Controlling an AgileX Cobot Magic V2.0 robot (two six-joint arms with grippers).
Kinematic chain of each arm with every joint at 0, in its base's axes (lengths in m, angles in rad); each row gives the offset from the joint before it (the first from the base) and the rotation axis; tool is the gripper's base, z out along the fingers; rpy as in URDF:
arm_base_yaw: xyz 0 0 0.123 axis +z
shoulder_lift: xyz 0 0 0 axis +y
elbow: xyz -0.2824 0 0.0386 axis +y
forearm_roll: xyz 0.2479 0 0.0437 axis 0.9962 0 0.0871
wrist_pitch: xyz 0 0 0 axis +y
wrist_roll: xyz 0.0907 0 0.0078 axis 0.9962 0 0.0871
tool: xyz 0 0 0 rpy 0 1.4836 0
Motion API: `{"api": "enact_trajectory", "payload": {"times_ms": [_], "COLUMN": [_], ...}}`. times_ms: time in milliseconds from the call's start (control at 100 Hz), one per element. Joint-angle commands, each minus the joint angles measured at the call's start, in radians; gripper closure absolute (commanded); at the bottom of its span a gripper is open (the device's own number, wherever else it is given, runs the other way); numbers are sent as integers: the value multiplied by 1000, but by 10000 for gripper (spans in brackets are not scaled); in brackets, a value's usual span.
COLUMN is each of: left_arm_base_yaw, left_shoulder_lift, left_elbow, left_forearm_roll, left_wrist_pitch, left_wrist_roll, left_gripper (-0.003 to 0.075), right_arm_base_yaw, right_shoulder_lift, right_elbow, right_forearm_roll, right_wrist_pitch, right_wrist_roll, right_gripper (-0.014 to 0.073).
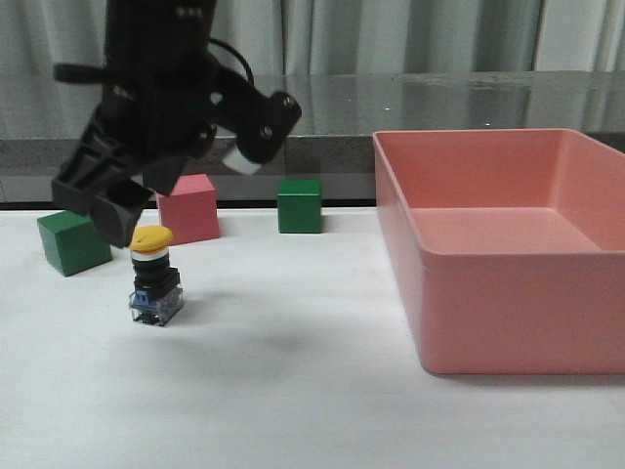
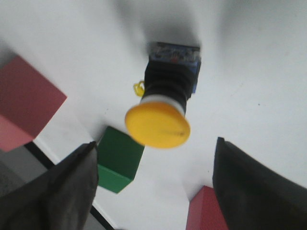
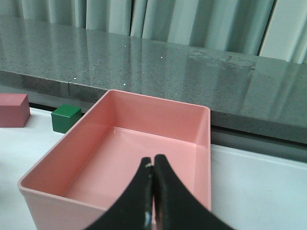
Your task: Place and stand button with both arms
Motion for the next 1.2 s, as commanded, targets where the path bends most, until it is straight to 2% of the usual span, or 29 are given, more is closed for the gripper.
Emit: {"api": "enact_trajectory", "payload": {"times_ms": [0,60,130,180,200,310,480,600,790,930,1040,1190], "left_arm_base_yaw": [0,12,35,56,66,131,212,242,254,254,254,254], "left_shoulder_lift": [-116,-163,-222,-267,-288,-407,-631,-806,-1078,-1258,-1368,-1451], "left_elbow": [-27,-27,-27,-27,-27,-25,76,244,616,867,1006,1120], "left_forearm_roll": [22,22,20,7,-5,-129,-309,-397,-513,-545,-547,-566], "left_wrist_pitch": [54,85,92,90,88,26,-244,-426,-689,-856,-982,-1040], "left_wrist_roll": [-85,-205,-331,-397,-417,-465,-465,-466,-468,-468,-468,-468], "left_gripper": [285,377,551,713,742,740,740,740,740,740,740,740], "right_arm_base_yaw": [-5,-5,-5,-5,-5,-5,-5,-5,-5,-5,-5,-5], "right_shoulder_lift": [10,10,10,10,10,10,10,10,10,10,10,10], "right_elbow": [-28,-28,-28,-28,-28,-28,-28,-28,-28,-28,-28,-28], "right_forearm_roll": [10,10,10,10,10,10,10,10,10,10,10,10], "right_wrist_pitch": [-86,-86,-86,-86,-86,-86,-86,-86,-86,-86,-86,-86], "right_wrist_roll": [2,2,2,2,2,2,2,2,2,2,2,2], "right_gripper": [670,670,670,670,670,670,670,670,670,670,670,670]}}
